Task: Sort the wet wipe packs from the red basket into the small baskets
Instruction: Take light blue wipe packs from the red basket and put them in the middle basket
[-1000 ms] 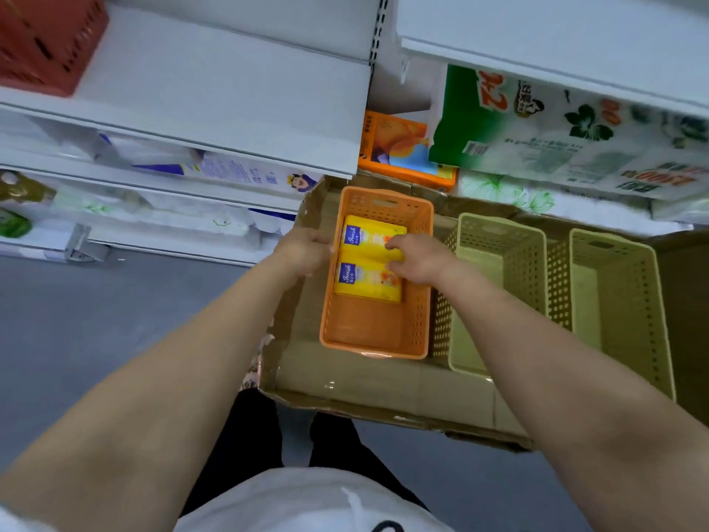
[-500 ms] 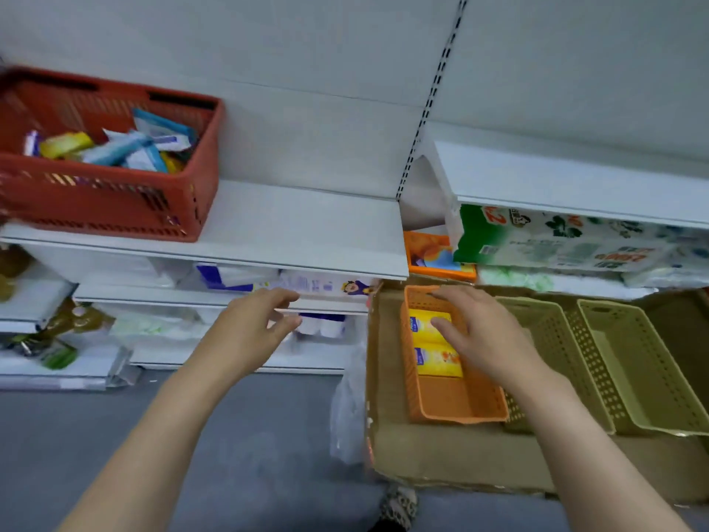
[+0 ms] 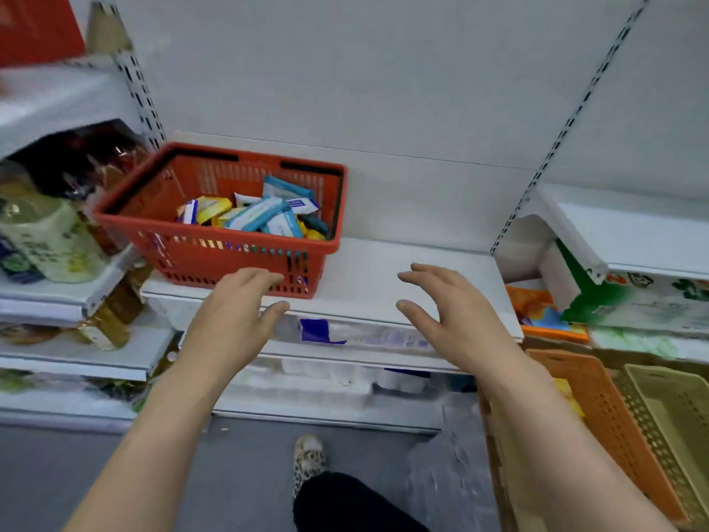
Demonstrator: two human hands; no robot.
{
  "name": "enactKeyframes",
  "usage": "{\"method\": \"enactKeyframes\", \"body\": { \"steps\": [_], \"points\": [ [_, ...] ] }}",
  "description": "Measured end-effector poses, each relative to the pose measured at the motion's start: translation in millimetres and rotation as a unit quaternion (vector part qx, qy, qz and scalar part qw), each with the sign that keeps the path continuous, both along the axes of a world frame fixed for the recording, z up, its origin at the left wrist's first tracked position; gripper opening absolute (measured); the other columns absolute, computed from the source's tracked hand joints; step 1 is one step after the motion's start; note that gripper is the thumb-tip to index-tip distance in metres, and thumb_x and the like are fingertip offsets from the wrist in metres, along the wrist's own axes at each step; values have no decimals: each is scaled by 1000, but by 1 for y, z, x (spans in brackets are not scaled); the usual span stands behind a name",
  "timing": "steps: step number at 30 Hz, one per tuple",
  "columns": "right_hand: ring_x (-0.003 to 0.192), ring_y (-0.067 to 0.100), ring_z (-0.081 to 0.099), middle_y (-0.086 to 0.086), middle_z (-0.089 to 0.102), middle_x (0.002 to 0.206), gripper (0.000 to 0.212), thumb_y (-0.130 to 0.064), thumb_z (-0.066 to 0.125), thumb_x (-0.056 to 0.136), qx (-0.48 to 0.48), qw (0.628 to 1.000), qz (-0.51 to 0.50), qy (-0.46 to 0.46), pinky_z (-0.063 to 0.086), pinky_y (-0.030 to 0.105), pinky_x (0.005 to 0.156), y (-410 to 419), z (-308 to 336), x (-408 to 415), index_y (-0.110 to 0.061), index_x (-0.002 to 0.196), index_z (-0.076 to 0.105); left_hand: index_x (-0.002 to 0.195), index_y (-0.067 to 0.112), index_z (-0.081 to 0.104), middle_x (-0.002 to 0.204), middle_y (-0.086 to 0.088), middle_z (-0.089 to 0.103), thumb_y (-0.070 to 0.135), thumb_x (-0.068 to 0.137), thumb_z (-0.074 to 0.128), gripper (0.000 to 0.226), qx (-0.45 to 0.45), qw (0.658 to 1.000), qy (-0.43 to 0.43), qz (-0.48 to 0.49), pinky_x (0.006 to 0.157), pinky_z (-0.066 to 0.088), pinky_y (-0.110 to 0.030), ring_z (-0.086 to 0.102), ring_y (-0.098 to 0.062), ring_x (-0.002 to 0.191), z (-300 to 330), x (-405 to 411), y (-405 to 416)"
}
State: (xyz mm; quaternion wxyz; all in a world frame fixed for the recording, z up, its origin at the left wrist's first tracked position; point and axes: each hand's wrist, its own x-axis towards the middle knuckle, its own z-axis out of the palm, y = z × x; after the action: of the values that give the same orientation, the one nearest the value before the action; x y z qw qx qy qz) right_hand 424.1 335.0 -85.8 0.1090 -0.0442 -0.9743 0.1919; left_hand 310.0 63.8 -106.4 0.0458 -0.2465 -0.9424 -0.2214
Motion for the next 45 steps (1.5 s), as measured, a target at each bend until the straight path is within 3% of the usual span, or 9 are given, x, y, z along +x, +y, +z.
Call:
{"method": "enactKeyframes", "body": {
  "steps": [11,17,21,25,28,33,39,42,45],
  "points": [
    [129,14,47,-6,53,140,44,-39,59,95,-23,996,88,-5,36,24,103,-40,20,-251,-26,137,55,127,15,64,132,-5,59,30,90,68,40,20,998,-3,66,107,36,-37,49,-25,126,18,-210,-35],
    [128,20,50,-1,55,140,53,-47,60,92,-6,986,105,-129,43,35,102,-67,-6,-344,-25,139,50,130,21,61,132,0,57,37,92,63,41,12,996,-72,58,105,35,-33,47,-20,126,-5,-277,-42],
    [103,28,62,7,65,114,56,-49,72,80,41,967,7,-250,42,32,70,-86,-31,-372,-14,118,51,136,25,55,138,3,55,46,90,63,51,-25,990,-138,-9,103,37,-33,47,-17,128,-17,-313,-30],
    [102,28,63,8,65,112,65,-46,81,72,41,951,-62,-301,43,32,71,-90,-52,-372,-12,116,48,140,23,50,133,-2,60,52,86,66,63,-28,970,-236,-56,94,48,-37,57,-19,118,-25,-339,-8],
    [95,22,63,4,66,106,55,-50,82,69,21,936,-88,-341,47,31,72,-85,-52,-373,-17,106,57,144,21,42,133,-5,59,60,83,64,75,-124,953,-263,-82,90,50,-41,56,-23,118,-34,-350,8],
    [73,9,60,-8,66,76,30,-41,86,69,-153,941,-100,-286,45,26,60,-78,-56,-360,-23,72,63,138,17,44,130,-5,59,57,69,79,86,-142,945,-283,-75,91,51,-44,56,-26,116,-45,-362,14],
    [77,6,68,-7,73,85,13,-38,70,88,-326,911,-246,-56,53,26,68,-83,-49,-341,-26,93,68,100,24,71,98,4,74,31,76,83,28,139,928,-345,-21,81,57,-41,69,-16,86,-50,-375,12],
    [70,4,70,-6,75,83,11,-32,67,93,-444,848,-289,2,53,22,59,-94,-40,-342,-23,97,70,90,32,69,90,11,74,29,78,81,17,281,891,-357,-10,80,59,-43,72,-12,83,-44,-378,14],
    [80,22,74,9,76,92,19,-20,74,88,-559,772,-303,-4,62,38,68,-98,-32,-333,-11,104,68,91,28,70,90,10,76,25,81,78,13,359,851,-381,-29,79,59,-41,73,-10,83,-36,-375,18]
  ]
}}
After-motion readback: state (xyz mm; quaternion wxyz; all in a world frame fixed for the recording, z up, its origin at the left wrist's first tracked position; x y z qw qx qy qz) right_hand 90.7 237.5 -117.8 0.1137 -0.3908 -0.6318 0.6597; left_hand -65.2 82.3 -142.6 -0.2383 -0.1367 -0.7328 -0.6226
